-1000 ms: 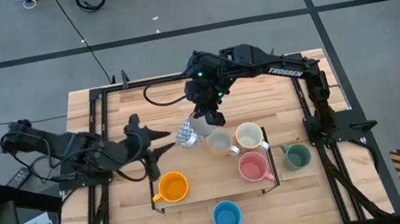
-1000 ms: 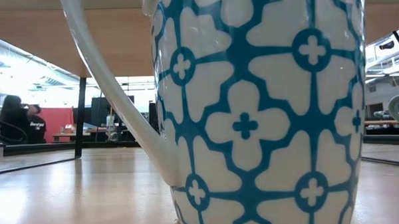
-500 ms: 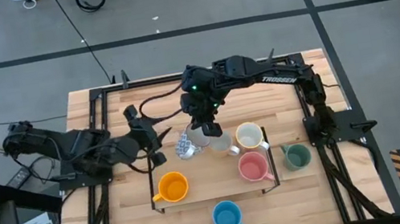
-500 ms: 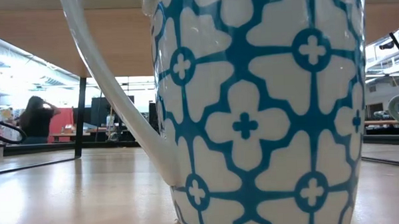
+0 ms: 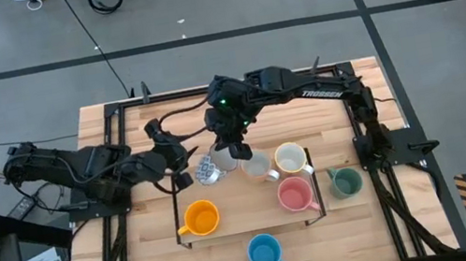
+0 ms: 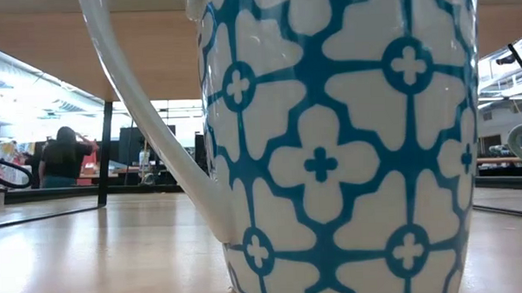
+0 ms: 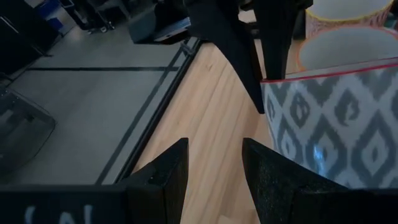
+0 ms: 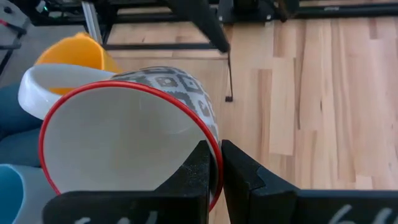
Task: Place coffee mugs
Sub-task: Put the gray patterned mug on the shelf
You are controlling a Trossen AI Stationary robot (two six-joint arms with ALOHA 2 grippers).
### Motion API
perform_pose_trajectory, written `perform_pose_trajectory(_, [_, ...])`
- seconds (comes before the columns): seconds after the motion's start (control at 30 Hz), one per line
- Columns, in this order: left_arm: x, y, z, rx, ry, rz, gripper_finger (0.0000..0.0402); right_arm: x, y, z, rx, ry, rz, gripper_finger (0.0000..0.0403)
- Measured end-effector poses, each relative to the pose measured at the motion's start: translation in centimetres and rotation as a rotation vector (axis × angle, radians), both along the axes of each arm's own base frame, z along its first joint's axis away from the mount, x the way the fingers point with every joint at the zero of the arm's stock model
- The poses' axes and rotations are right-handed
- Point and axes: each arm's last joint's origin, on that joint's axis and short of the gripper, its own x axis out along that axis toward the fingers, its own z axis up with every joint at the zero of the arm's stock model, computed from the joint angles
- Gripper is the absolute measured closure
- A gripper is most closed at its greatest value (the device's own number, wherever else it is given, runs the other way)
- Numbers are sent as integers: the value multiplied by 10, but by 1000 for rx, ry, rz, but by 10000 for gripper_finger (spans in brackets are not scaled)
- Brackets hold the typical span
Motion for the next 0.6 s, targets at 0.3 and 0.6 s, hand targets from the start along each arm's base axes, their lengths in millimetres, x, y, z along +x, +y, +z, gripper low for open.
perform_pose_trajectory(0.3, [-8,1,-10,-18,128,-18,246,12,0,-14,16,18,13,374])
perform_pose_trajectory(0.6, [-11,-2,-17,-172,195,-103,246,13,-1,-19,6,46,0,374])
